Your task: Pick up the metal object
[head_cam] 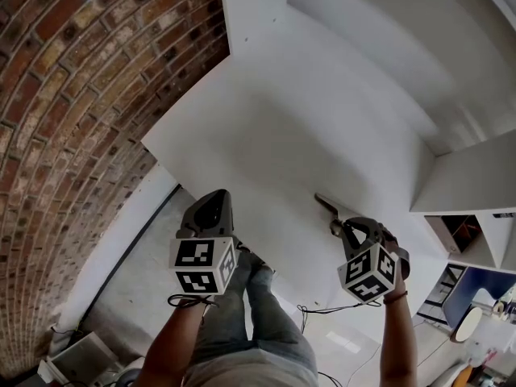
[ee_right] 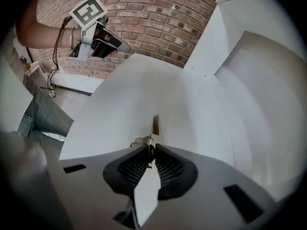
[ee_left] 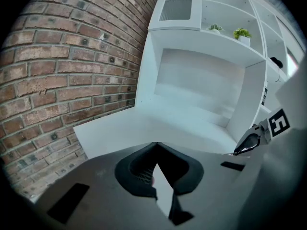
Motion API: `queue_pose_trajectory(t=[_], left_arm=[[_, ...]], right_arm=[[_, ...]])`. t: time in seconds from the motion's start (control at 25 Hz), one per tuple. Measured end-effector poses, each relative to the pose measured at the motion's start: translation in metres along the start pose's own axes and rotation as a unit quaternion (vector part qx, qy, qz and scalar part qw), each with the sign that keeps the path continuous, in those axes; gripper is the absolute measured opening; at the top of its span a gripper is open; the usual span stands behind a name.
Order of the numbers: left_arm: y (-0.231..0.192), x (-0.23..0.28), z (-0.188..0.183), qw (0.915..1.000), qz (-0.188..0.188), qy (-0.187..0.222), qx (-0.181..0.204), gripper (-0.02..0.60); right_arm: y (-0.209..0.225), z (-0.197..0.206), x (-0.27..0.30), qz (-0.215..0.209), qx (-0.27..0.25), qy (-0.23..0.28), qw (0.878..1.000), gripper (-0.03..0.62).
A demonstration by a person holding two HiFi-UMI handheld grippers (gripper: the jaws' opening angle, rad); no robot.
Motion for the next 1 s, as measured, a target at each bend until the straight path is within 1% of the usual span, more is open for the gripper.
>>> queue_pose_trajectory(t=[0.36, 0.76, 1.0], left_arm=[[0.006, 0.011, -0.017, 1.0, 0.003, 0.003, -0.003, 0.005], [0.015, 0.022, -0.038, 0.9999, 0.013, 0.01, 0.001, 0.005], [0.019, 0.026, -0.055, 0.9996, 0.021, 0.017, 0.011, 0.005]], right_arm=[[0.019, -0.002, -0.004, -0.034, -0.011, 0.007, 0.999, 0.034], [0.033, -0.005, -0.009, -0.032, -0.031, 0.005, 0.999, 0.012], [0.036, -0.007, -0.012, -0.03, -0.023, 0.013, 0.999, 0.008]])
Point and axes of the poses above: the fingertips, and each gripper's own axes: x forward along the fingers, y to its right, z out of its underside, the point moved 9 cm from there along -x, backward along the fingers, and after that the axes turned 9 degrees about -z, right-handed, at the moved point
